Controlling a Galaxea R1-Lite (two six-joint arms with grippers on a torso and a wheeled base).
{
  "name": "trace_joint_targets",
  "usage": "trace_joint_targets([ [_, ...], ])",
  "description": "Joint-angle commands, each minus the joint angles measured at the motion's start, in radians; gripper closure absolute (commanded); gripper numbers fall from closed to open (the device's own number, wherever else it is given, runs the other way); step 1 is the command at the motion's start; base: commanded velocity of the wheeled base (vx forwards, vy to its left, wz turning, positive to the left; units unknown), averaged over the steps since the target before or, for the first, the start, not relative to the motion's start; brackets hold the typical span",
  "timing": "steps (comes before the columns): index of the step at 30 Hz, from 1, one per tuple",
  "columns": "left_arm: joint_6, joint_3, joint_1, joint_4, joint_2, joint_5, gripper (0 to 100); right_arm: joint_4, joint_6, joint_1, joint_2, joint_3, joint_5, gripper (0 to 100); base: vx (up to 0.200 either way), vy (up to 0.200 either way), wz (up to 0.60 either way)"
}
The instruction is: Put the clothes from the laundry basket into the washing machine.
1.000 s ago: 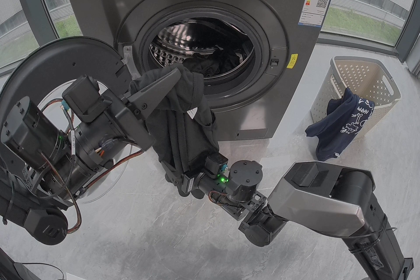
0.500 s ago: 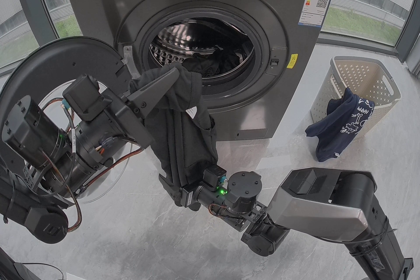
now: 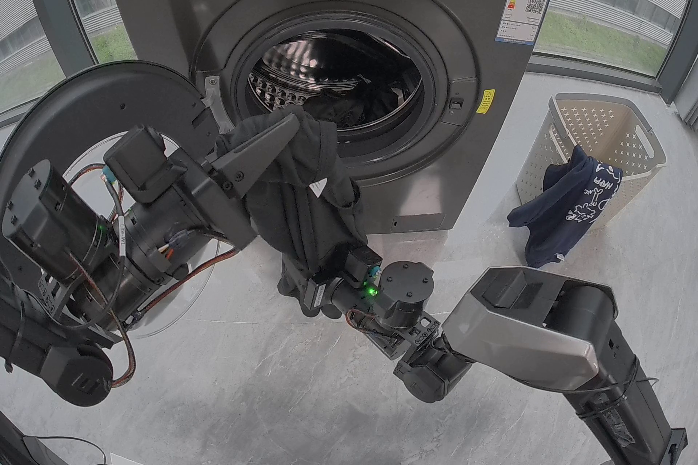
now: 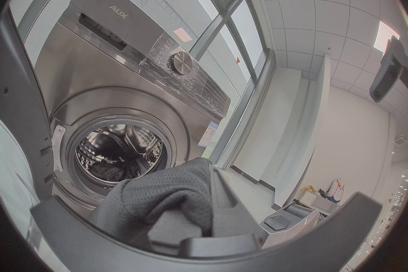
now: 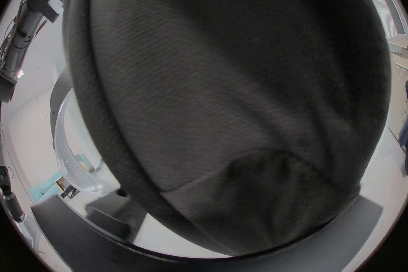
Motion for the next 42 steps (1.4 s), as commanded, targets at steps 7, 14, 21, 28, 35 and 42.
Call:
trace_joint_targets([
  [7, -0.001, 0.001, 0.058, -0.001, -0.004, 0.0, 100, -0.014, 0.002, -0.089, -0.1, 0.091, -0.001, 100, 0.0, 0.0, 0.0],
  [14, -0.001, 0.036, 0.101, 0.004, 0.011, 0.0, 100, -0.012, 0.0, -0.143, -0.232, 0.144, -0.001, 100, 0.0, 0.0, 0.0],
  [21, 0.038, 0.103, 0.156, 0.009, 0.054, -0.002, 100, 0.0, -0.009, -0.181, -0.33, 0.15, 0.0, 100, 0.0, 0.0, 0.0],
  [28, 0.073, 0.152, 0.156, -0.001, 0.174, -0.003, 100, 0.0, -0.01, -0.175, -0.374, 0.171, 0.0, 100, 0.0, 0.0, 0.0],
  [35, 0.116, 0.162, 0.156, -0.002, 0.233, -0.005, 0, 0.0, -0.009, -0.166, -0.382, 0.171, 0.0, 100, 0.0, 0.0, 0.0],
  [42, 0.133, 0.206, 0.145, -0.002, 0.275, -0.003, 0, 0.001, -0.009, -0.164, -0.382, 0.16, 0.0, 100, 0.0, 0.0, 0.0],
])
